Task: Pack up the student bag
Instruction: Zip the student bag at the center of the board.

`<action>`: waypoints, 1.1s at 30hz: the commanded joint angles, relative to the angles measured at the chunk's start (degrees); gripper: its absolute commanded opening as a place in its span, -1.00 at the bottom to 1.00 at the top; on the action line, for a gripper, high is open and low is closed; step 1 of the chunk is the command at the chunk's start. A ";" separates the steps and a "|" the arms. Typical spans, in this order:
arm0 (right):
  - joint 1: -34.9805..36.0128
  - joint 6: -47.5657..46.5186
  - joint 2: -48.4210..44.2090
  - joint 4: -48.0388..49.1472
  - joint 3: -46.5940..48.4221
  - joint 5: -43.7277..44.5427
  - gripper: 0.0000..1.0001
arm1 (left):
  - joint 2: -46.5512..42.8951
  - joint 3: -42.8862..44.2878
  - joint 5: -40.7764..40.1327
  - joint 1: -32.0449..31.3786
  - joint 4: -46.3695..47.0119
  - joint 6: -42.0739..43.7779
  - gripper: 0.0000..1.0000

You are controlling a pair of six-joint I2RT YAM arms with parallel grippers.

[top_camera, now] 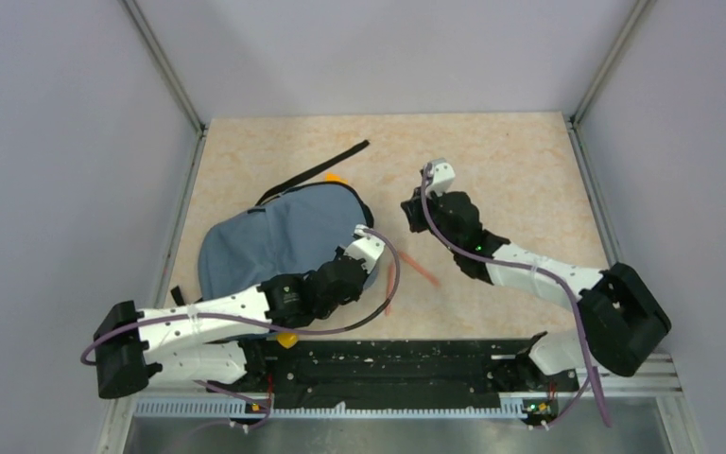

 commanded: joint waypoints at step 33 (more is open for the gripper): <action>5.11 -18.03 9.16 -10.81 14.48 -42.32 0.19 | -16.08 -6.69 3.02 -0.23 -1.79 -3.63 -1.00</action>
